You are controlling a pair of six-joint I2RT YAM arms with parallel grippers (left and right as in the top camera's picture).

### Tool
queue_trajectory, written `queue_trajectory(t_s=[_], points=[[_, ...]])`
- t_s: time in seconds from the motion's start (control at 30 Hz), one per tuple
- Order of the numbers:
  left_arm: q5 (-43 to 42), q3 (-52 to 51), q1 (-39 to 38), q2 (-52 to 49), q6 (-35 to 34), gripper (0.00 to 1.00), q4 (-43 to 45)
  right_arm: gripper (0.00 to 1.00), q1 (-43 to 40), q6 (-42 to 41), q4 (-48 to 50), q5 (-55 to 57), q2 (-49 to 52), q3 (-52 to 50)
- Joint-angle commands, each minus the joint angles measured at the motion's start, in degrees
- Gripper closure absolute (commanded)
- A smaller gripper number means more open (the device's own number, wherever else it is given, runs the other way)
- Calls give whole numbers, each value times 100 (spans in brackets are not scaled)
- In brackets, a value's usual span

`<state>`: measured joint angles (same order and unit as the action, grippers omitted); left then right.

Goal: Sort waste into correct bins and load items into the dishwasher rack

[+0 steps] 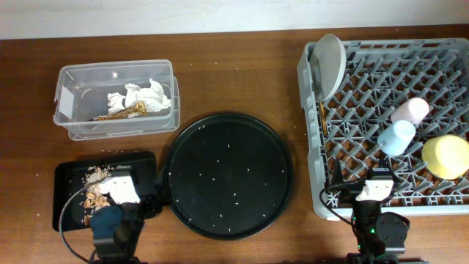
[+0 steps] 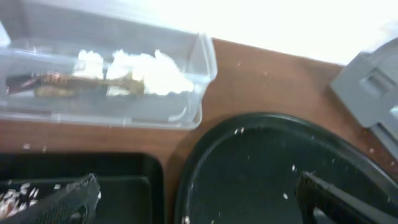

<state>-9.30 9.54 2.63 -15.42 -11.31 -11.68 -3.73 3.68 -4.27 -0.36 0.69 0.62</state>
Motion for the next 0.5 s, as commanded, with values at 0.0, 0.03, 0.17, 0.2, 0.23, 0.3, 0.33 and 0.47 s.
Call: queue_trajectory(t_s=[0.0,0.03,0.17,0.2,0.23,0.3,0.33,0.47], points=[[-129,-348,-26,501,114,1,284,2,-44,39,-26,-52,-44,-31],[-101,-391,-24,586,114,1,350,2,-44,39,-26,-52,-44,-31],[160,-603,-24,817,116,1,761,2,-44,39,-26,-50,-44,-31],[205,-664,-24,859,116,1,874,2,-44,39,-26,-52,-44,-31],[284,-739,-24,914,116,1,990,1,-44,39,-26,-52,-44,-31],[337,-879,-24,1027,118,1,1143,2,-44,39,-28,-52,-44,-31],[343,-909,-24,1078,116,1,1113,2,-44,39,-26,-52,-44,-31],[660,-907,-24,1353,120,1,968,2,-44,39,-26,-52,-44,-31]])
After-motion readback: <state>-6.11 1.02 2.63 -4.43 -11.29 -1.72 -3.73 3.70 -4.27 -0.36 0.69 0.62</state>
